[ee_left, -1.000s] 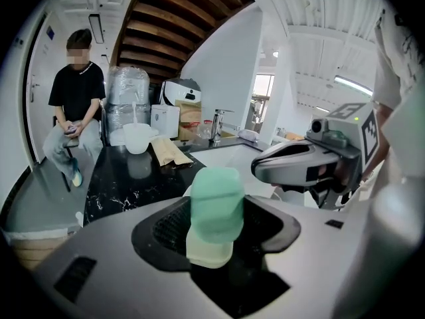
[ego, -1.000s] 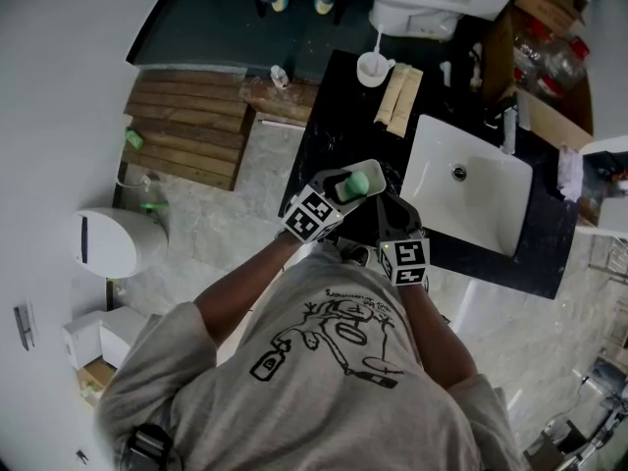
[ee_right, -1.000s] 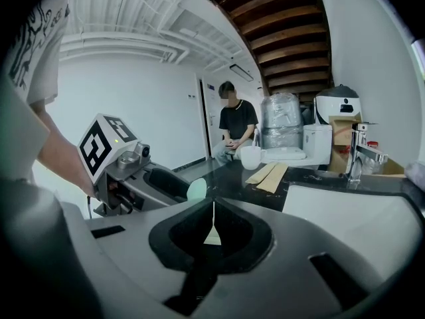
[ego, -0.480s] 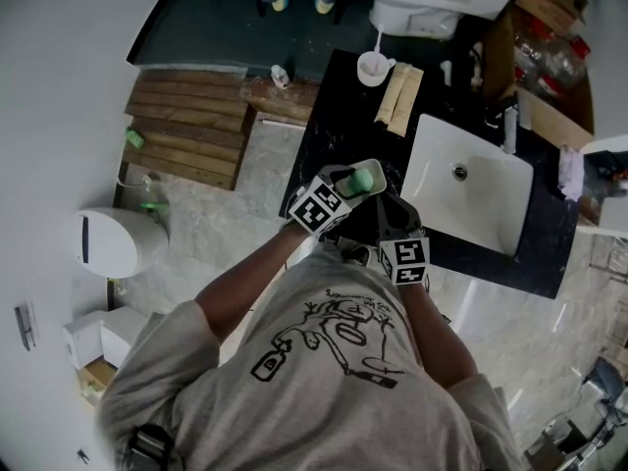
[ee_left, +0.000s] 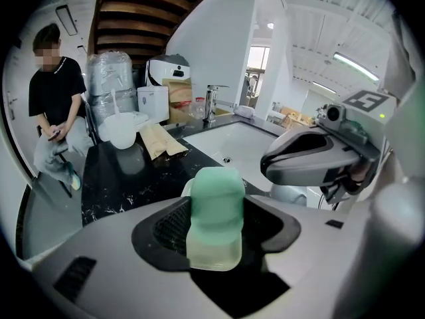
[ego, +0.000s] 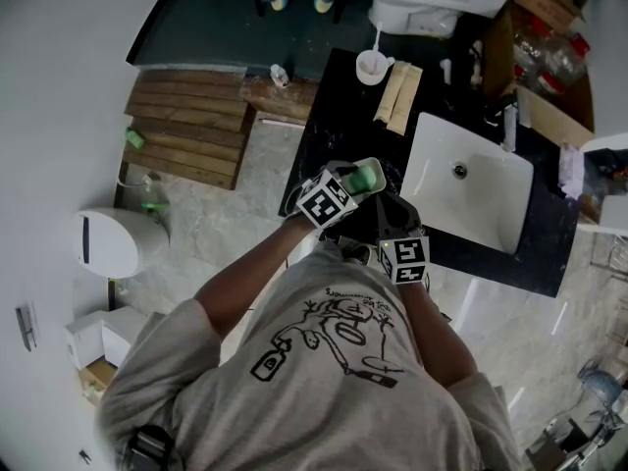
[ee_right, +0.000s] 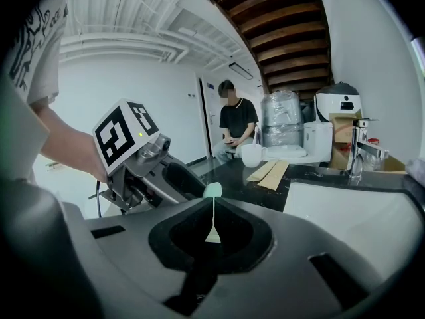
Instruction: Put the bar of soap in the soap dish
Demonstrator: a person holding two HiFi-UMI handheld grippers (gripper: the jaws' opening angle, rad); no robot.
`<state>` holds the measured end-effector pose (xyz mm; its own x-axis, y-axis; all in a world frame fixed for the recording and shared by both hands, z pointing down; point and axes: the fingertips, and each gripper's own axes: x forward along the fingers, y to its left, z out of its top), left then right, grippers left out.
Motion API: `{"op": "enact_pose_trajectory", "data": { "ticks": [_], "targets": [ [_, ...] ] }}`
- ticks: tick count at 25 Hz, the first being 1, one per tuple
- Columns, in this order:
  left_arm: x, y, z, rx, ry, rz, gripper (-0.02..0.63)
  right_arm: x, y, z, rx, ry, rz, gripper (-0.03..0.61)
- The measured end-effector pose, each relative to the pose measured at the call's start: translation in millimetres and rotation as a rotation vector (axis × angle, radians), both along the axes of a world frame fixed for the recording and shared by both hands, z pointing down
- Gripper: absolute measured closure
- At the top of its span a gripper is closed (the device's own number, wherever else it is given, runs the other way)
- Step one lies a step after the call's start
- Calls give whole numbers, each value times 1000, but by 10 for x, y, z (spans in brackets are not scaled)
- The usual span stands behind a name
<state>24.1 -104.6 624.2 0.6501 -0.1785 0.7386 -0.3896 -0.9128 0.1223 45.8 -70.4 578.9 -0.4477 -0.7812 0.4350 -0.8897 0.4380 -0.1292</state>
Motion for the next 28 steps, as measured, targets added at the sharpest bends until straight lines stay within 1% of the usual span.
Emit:
{"op": "enact_pose_trajectory", "data": {
  "ticks": [6,13,23,28],
  "targets": [
    [19,-19,32,-4,-48,19,368,13,14,18,-6,10,0,555],
    [-5,-10,136,-38,-118,39,368,35,-19,49,-12,17,5,555],
    [64,-67,182,-26,-193,97,368,-9,-19,113,-23,22,-6,555],
    [69,-64,204,-35,-229,127,368,-13,-28,99,-21,20,-8,555]
  ]
}}
